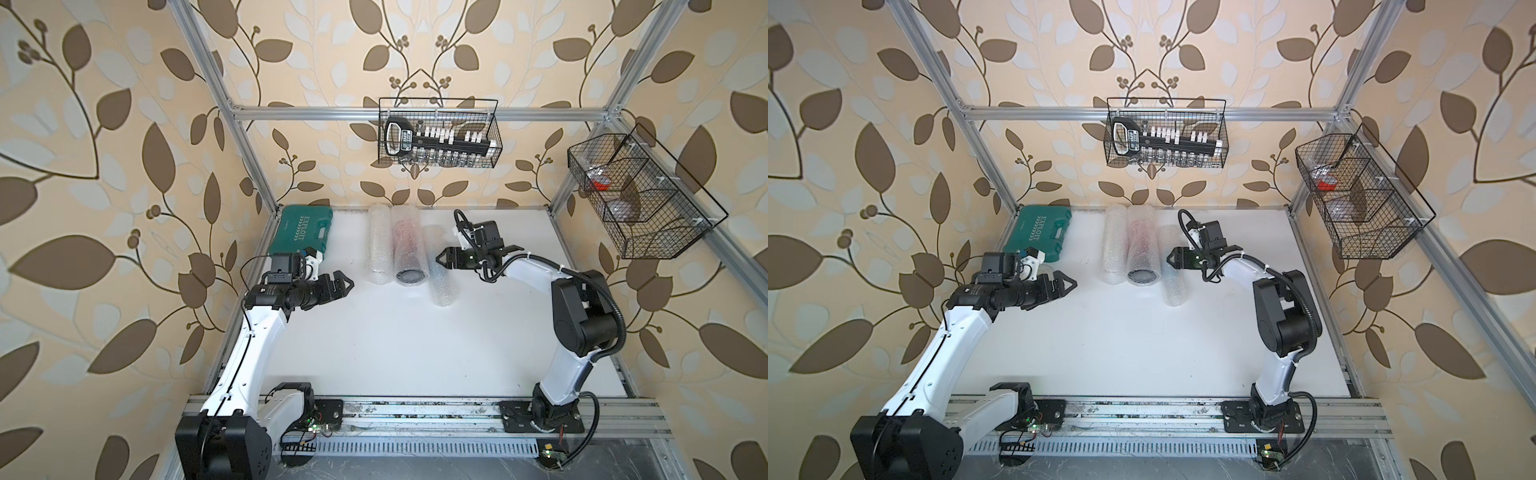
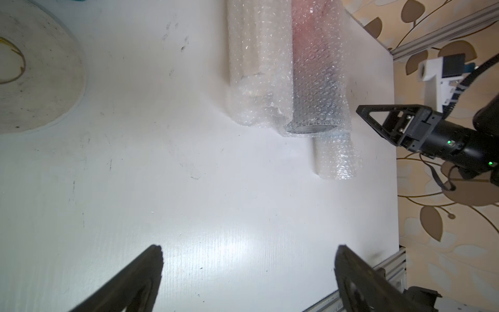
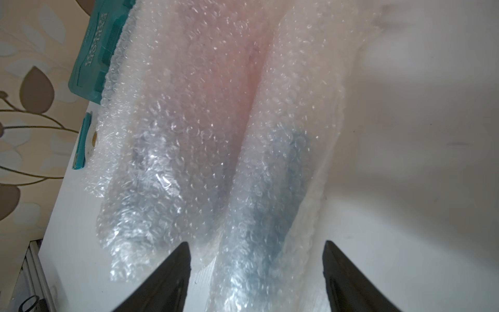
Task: Unwrap the vase from the bubble wrap
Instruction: Move the bubble wrap to the center of the board.
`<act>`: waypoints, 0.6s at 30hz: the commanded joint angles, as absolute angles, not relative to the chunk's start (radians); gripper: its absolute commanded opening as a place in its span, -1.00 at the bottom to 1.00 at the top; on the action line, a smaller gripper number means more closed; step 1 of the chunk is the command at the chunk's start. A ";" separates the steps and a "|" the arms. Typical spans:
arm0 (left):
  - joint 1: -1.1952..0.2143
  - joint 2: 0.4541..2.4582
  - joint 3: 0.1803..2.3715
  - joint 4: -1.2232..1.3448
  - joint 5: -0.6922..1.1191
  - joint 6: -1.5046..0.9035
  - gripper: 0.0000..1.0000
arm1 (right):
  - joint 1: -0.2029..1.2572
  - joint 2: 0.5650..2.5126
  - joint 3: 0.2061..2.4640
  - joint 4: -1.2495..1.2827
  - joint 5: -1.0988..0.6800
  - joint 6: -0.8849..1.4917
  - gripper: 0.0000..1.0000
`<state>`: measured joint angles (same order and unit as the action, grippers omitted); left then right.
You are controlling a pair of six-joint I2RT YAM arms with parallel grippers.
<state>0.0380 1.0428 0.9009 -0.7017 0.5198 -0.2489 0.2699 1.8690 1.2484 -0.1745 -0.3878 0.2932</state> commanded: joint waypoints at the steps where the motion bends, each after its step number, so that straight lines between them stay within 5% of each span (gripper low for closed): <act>1: 0.032 1.043 0.899 -0.709 0.564 -0.217 0.98 | 0.286 1.931 1.330 -0.253 -0.376 0.309 0.52; 18: 0.030 1.046 0.897 -0.710 0.586 -0.213 0.98 | 0.303 2.081 1.440 -0.309 -0.278 0.365 0.39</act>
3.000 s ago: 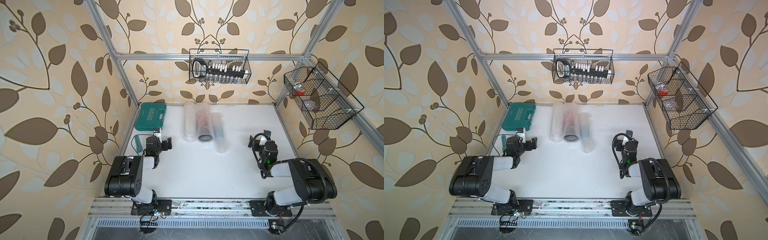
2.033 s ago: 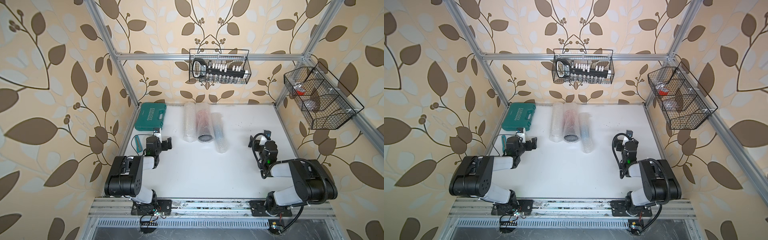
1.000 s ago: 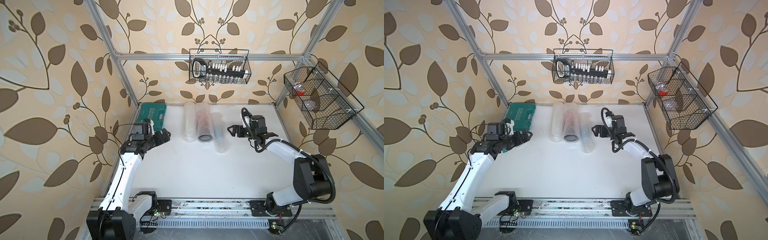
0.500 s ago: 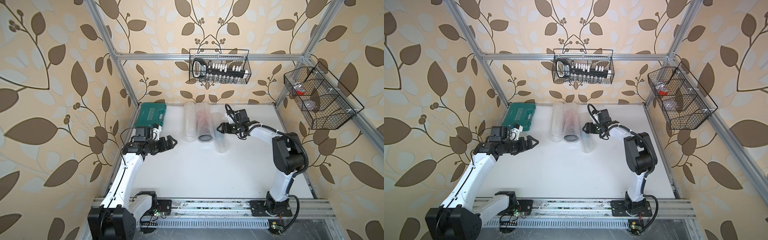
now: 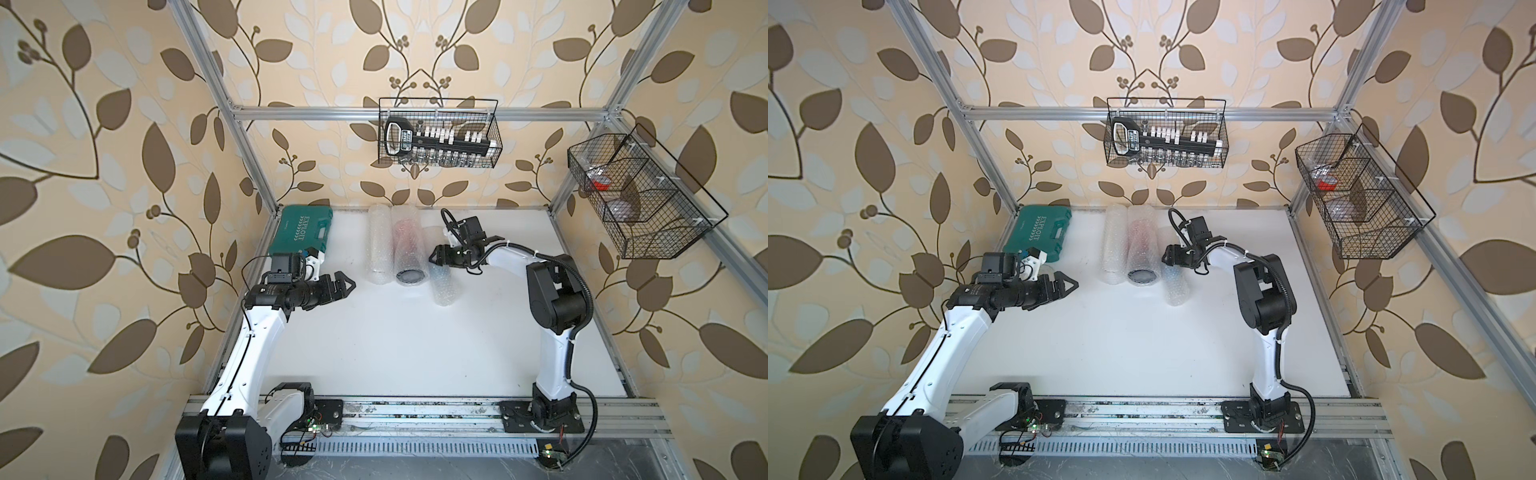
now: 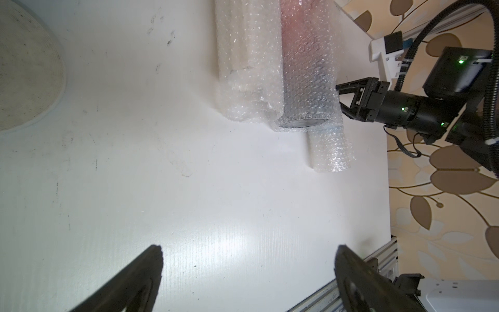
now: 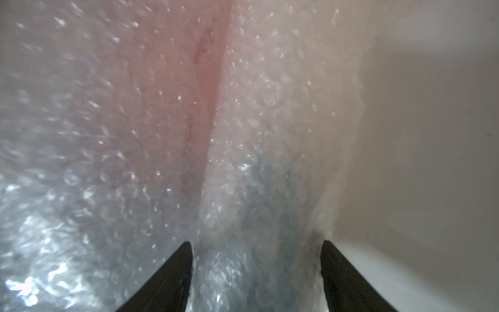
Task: Unwrap the vase from the bubble wrap
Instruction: Move the bubble wrap to the center of the board.
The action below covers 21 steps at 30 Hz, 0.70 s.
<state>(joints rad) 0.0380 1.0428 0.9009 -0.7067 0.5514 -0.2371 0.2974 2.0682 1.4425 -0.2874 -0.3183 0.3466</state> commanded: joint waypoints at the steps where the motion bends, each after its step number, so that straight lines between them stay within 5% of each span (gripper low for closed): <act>1: 0.031 1.048 0.897 -0.710 0.587 -0.213 0.98 | 0.303 2.075 1.429 -0.305 -0.278 0.367 0.36; 8: 0.030 1.057 0.896 -0.707 0.616 -0.214 0.98 | 0.302 1.987 1.306 -0.271 -0.250 0.387 0.07; 21: -0.127 1.073 0.837 -0.648 0.644 -0.354 0.98 | 0.366 1.706 0.896 -0.149 -0.244 0.535 0.06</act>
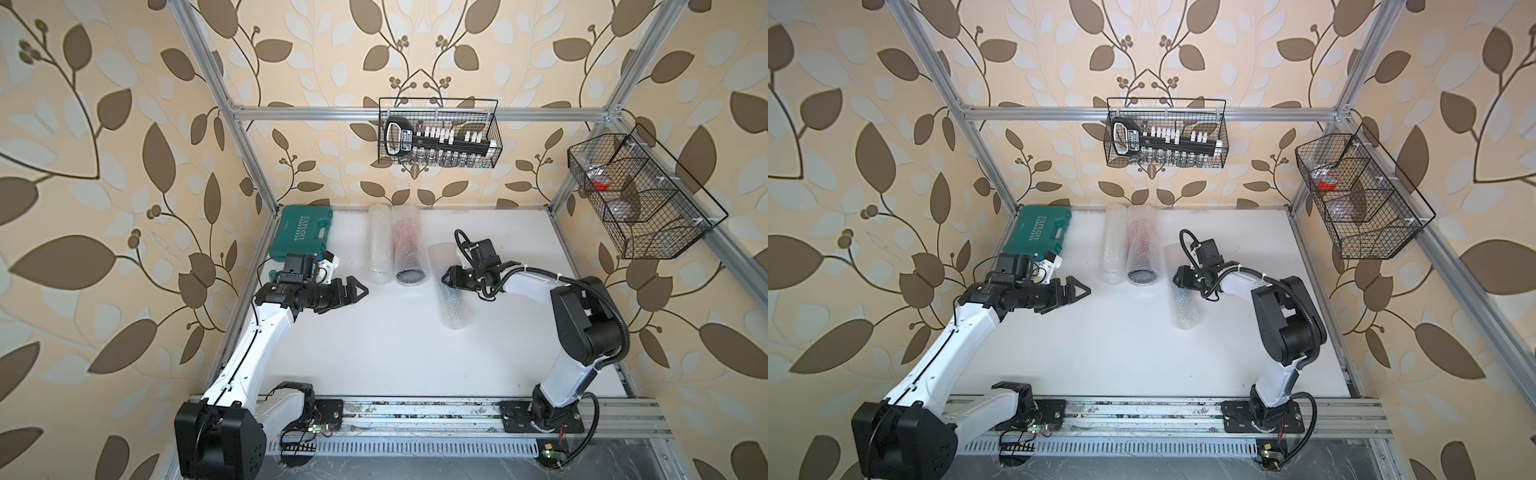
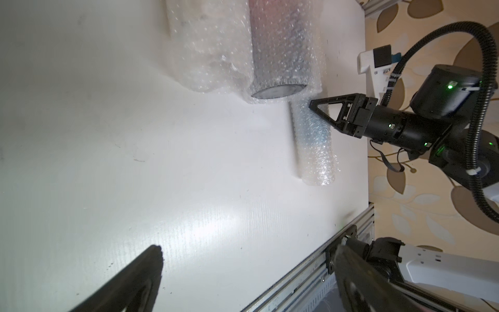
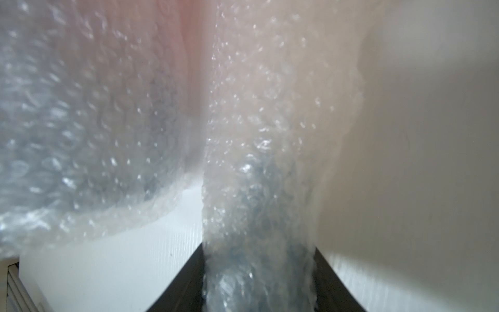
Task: Unwrap the vase from the bubble wrap
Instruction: Move the bubble wrap to the center of the board.
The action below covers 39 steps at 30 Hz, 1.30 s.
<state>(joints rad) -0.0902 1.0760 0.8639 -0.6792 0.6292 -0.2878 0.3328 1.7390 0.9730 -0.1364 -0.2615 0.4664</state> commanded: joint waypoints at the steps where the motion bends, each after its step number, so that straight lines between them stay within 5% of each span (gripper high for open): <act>1: -0.150 1.071 0.826 -0.631 0.640 -0.382 0.98 | 0.384 1.682 0.863 -0.135 -0.235 0.556 0.06; 14: -0.451 1.204 0.743 -0.360 0.542 -0.591 0.98 | 0.642 1.479 0.623 0.020 -0.098 0.867 0.07; 30: -0.600 1.503 0.824 -0.109 0.558 -0.675 0.98 | 0.676 1.349 0.619 -0.125 -0.069 0.785 0.39; 39: -0.626 1.646 0.902 -0.046 0.589 -0.694 0.98 | 0.556 1.250 0.597 -0.213 -0.145 0.691 0.08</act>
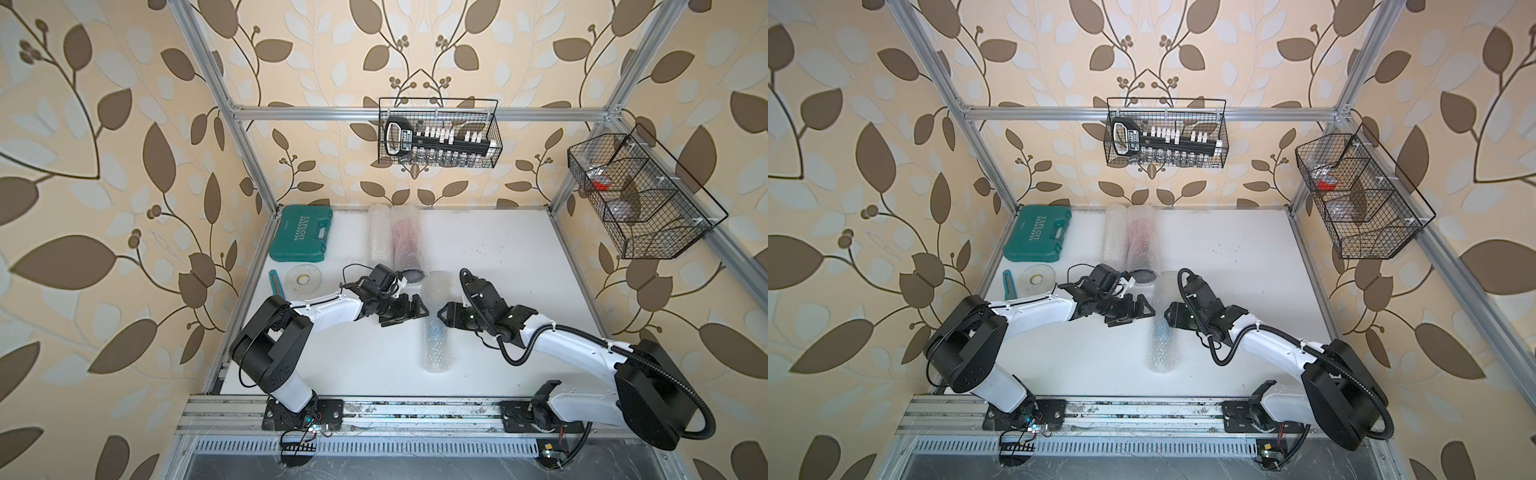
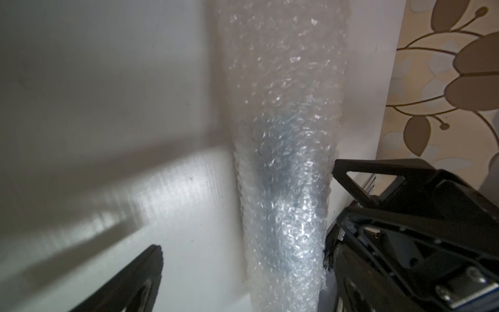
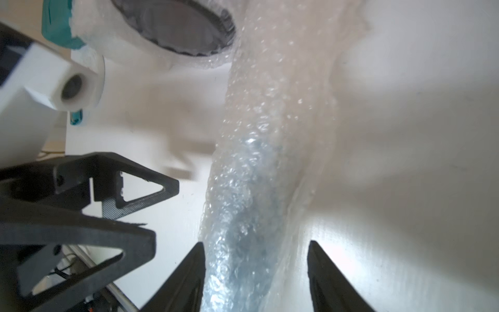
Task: Unwrap the vase from the bubble wrap
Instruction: Move the bubble wrap to the center of the board, then unwrap the bubble wrap at the center of the board.
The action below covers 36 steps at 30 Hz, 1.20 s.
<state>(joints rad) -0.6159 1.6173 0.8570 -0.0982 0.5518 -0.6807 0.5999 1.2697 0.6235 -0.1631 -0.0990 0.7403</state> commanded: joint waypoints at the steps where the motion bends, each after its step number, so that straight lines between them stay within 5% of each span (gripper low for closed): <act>1: -0.628 1.665 0.916 -0.042 0.596 -0.696 0.98 | 0.538 1.245 0.596 -0.217 -0.159 0.677 0.04; 12: -0.639 1.787 1.025 -0.045 0.638 -0.698 0.96 | 0.487 1.319 0.647 -0.253 -0.206 0.635 -0.19; 27: -0.670 1.840 1.063 -0.050 0.649 -0.703 0.90 | 0.488 1.358 0.691 -0.264 -0.189 0.623 -0.21; 36: -0.675 1.851 1.065 -0.045 0.660 -0.709 0.69 | 0.488 1.391 0.736 -0.278 -0.193 0.609 -0.15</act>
<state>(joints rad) -0.6628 1.8439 1.0363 -0.0544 0.6331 -0.7105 0.4904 1.3678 0.6964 -0.2562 -0.1982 0.6262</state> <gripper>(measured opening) 0.848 0.426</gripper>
